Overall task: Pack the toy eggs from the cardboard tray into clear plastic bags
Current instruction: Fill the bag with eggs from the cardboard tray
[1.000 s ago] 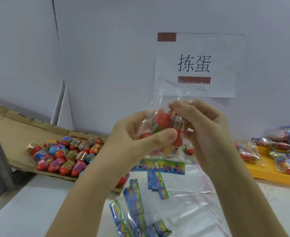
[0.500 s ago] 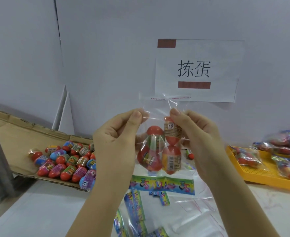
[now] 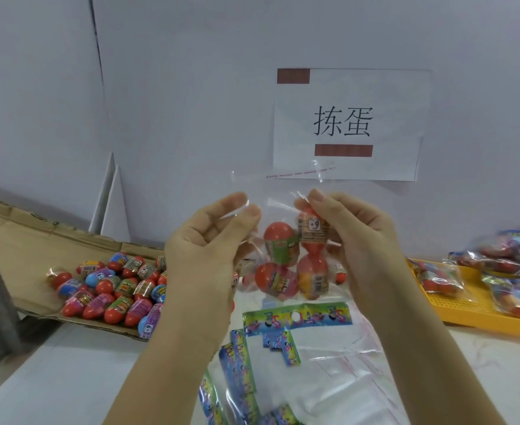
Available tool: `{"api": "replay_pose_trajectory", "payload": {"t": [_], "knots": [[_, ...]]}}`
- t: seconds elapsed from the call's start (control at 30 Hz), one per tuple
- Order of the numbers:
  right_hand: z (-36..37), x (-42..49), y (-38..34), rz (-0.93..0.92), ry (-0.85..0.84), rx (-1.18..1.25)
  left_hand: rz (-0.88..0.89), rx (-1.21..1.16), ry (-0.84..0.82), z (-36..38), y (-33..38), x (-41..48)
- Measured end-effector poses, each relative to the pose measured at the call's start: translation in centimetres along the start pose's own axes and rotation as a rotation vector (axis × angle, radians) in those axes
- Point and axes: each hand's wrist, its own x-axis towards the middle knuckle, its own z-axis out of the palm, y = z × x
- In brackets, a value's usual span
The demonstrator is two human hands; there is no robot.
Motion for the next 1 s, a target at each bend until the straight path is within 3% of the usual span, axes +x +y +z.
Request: {"api": "replay_pose_trajectory", "payload": {"t": [0.23,0.5,0.57,0.67,0.77,1.0], "knots": [[-0.3,0.1,0.2,0.013,-0.008,0.026,-0.057,-0.059,-0.101,-0.2,-0.3,0.2],[0.3,0.2,0.8,0.066,-0.017,-0.036,0.130,-0.079,0.060,0.0,-0.7,-0.3],[0.3,0.2,1.2,-0.051,0.109,-0.235,0.228,0.047,0.061,0.1,-0.7,-0.5],[0.3,-0.2,1.0,-0.478,0.289,-0.492,0.315,0.161,0.028,0.3,-0.8,-0.9],[0.4,-0.5,0.8,-0.823,0.205,-0.682,0.339,0.202,-0.024,0.5,-0.9,-1.1],[0.6,-0.9,0.7,-0.869,0.193,-0.924,0.453,0.339,-0.166,0.8,-0.7,-1.8]]}}
